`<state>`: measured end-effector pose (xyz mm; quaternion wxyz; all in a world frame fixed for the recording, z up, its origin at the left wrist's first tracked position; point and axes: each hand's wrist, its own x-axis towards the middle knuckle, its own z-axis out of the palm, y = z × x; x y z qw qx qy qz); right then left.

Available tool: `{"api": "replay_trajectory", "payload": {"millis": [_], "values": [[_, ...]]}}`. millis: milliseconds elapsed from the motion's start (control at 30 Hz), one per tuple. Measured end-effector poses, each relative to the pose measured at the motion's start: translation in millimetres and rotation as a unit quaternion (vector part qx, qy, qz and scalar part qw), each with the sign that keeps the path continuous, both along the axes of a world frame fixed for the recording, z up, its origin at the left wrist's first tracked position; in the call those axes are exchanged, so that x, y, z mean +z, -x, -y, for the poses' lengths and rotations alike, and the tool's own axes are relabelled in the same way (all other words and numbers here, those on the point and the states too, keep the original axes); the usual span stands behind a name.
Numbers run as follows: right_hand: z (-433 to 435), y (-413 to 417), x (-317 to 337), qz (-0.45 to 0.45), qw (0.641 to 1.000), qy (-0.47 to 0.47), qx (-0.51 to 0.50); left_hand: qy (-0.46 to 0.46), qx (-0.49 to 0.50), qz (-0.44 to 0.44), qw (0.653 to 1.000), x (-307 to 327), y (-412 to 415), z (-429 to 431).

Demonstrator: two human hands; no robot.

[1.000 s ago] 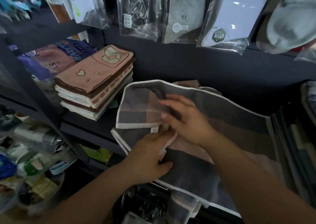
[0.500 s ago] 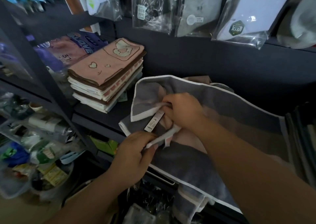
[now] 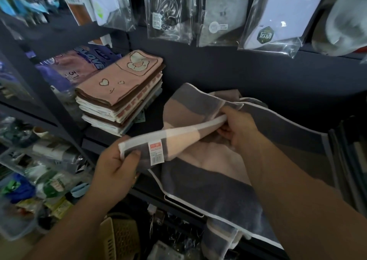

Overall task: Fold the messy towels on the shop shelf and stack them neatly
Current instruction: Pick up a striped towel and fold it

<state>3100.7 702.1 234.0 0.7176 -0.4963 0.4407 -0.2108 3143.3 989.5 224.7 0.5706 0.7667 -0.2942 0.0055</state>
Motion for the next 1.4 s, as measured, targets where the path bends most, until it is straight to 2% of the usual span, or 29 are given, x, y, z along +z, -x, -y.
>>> {"api": "replay_trajectory", "payload": {"millis": [100,300,433,567,733,900,1067,1167,1233,1300,1400], "values": [[-2,-8,5,0.012,0.999,-0.033,0.014,-0.013,0.048,0.0,0.999,-4,-9,0],[-20,-62,36,0.081,0.987,-0.07,0.12,0.022,0.233,0.011,0.972,25,-62,-16],[-49,-98,57,0.108,0.972,-0.092,0.189,0.056,0.3,-0.007,0.952,42,-86,-44],[-71,-120,63,0.109,0.963,-0.098,0.226,0.012,0.308,0.027,0.951,45,-77,-62],[-69,-121,54,0.151,0.958,-0.102,0.224,-0.009,0.199,0.067,0.978,42,-54,-59],[-31,-85,53,0.169,0.97,-0.077,0.159,-0.019,-0.037,0.081,0.996,56,-20,-22],[16,-23,62,0.145,0.986,-0.028,0.082,-0.039,-0.242,0.092,0.965,71,27,27],[45,21,67,0.149,0.988,0.021,-0.034,-0.061,-0.317,0.1,0.941,64,49,61],[63,48,60,0.114,0.985,0.072,-0.106,-0.089,-0.351,0.09,0.928,50,61,84],[74,71,43,0.066,0.985,0.101,-0.127,-0.125,-0.383,0.067,0.913,30,71,101],[70,95,18,0.009,0.986,0.139,-0.09,-0.185,-0.407,0.076,0.891,5,83,113]]}}
